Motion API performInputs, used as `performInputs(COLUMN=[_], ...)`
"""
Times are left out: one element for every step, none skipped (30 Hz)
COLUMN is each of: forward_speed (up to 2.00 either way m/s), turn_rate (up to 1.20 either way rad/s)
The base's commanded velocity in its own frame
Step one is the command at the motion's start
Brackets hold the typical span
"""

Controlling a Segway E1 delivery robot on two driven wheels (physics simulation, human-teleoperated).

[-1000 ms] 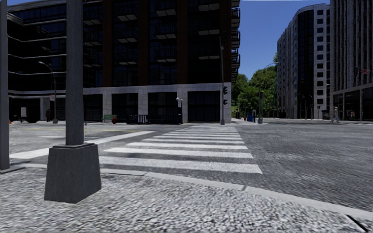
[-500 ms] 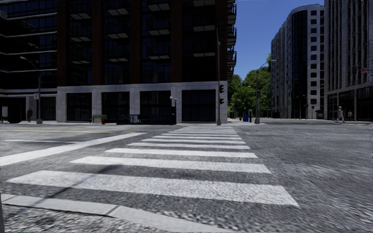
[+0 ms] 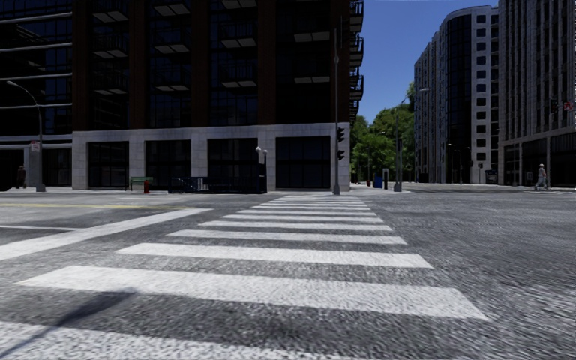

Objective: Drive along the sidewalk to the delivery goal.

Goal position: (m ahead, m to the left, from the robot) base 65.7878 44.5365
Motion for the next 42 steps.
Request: performInputs(forward_speed=[2.0, 2.0, 2.0, 2.0, 2.0, 2.0, 2.0, 2.0, 2.0, 2.0, 2.0, 2.0, 2.0, 2.0, 2.0, 2.0, 2.0, 2.0, 2.0, 2.0, 2.0, 2.0, 2.0, 2.0, 2.0, 2.0, 2.0, 2.0, 2.0, 2.0, 2.0, 2.0, 2.0, 2.0, 2.0, 2.0, 2.0, 2.0, 2.0, 2.0, 2.0, 2.0], turn_rate=[0.0, 0.0, 0.0, 0.0, 0.0, -0.04, -0.31, -0.49, -0.55, -0.55, -0.57, -0.57, -0.12, -0.03, 0.0, 0.0, 0.0, 0.0, 0.0, 0.0, 0.0, 0.0, 0.0, 0.0, 0.0, 0.0, 0.0, 0.0, 0.0, 0.0, 0.0, 0.0, 0.0, 0.0, 0.0, 0.0, 0.0, 0.0, 0.0, 0.0, 0.0, 0.0])
